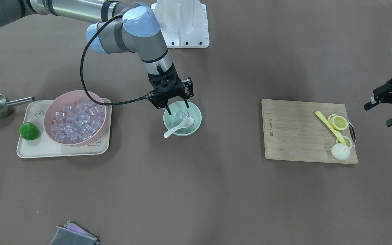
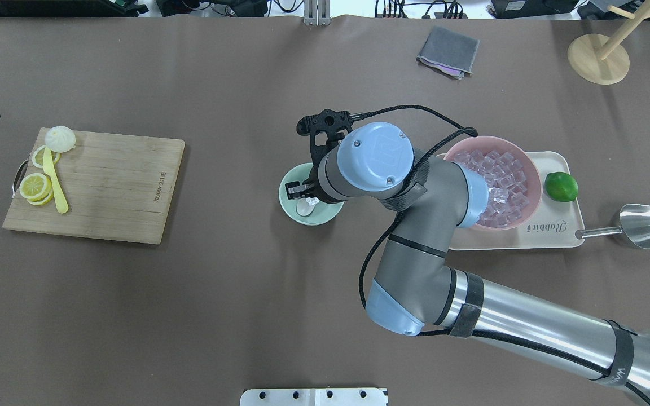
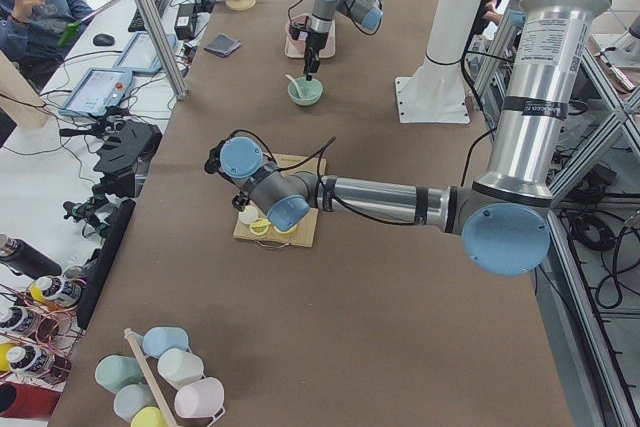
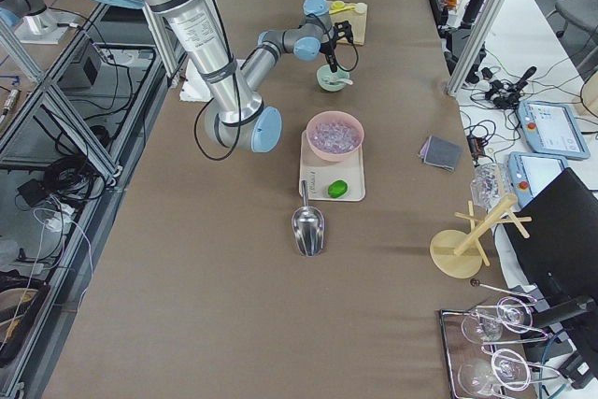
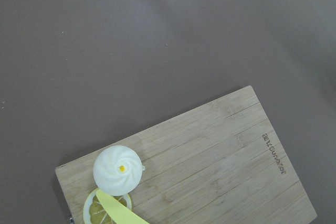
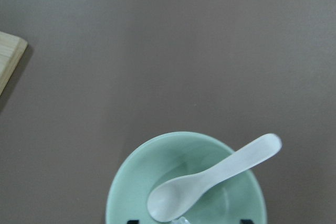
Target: Put spoon and ice into bowl
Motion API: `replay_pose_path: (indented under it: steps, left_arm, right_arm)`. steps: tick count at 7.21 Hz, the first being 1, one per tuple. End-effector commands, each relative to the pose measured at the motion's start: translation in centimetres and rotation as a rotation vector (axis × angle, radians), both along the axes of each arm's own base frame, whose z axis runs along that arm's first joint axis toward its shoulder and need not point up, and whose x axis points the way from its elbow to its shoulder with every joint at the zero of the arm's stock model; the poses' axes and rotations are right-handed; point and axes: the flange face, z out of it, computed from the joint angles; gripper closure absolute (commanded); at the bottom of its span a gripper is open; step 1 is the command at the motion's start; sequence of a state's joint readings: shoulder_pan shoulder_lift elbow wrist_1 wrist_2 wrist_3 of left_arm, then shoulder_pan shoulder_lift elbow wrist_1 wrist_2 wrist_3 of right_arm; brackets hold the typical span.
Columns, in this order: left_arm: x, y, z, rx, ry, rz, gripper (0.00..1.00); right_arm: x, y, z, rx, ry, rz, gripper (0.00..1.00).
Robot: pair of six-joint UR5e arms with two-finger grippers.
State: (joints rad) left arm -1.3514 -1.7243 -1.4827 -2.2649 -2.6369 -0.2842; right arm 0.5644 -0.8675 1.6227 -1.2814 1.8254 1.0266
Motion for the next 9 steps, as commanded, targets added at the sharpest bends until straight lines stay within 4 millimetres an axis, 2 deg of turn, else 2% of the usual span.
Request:
replay_pose_path:
  steps: [1,2,3,4,5,6,7,8,9]
  left_arm:
    - [-3.0,-0.2,0.0,-0.015,-0.008,-0.053,0.04]
    - [-6.0,1.1,2.0,-0.047,-0.014,-0.102,0.04]
    - [-7.8,2.2,3.7,-0.058,-0.024,-0.125,0.04]
    - [-8.9,3.2,5.4,-0.042,-0.038,-0.122,0.04]
    - [-10.2,4.6,7.2,-0.07,-0.046,-0.138,0.04]
    - [-10.7,7.1,10.0,-0.108,-0.059,-0.14,0.03]
    - [-11.3,9.9,12.8,-0.141,-0.08,-0.146,0.03]
    - [-13.8,11.3,14.2,-0.14,-0.155,-0.227,0.03]
    - [-14.0,11.4,15.0,-0.141,-0.207,-0.245,0.03]
  right_arm:
    - [12.4,-4.1,5.2,-0.034,0.015,-0.068,0.0]
    - [18.5,-5.1,8.7,-0.017,0.074,-0.088,0.0]
    - [24.1,-6.2,11.6,-0.009,0.108,-0.115,0.0]
    - [30.2,-6.1,15.6,-0.039,0.138,-0.093,0.0]
    - [35.5,-4.4,21.8,-0.047,0.196,-0.104,0.0]
    - [40.4,-3.2,27.3,-0.024,0.26,-0.136,0.0]
    - [44.5,-1.6,31.3,-0.055,0.278,-0.138,0.0]
    - [47.9,-0.1,34.7,-0.124,0.283,-0.093,0.0]
    - [49.7,1.0,36.6,-0.136,0.283,-0.097,0.0]
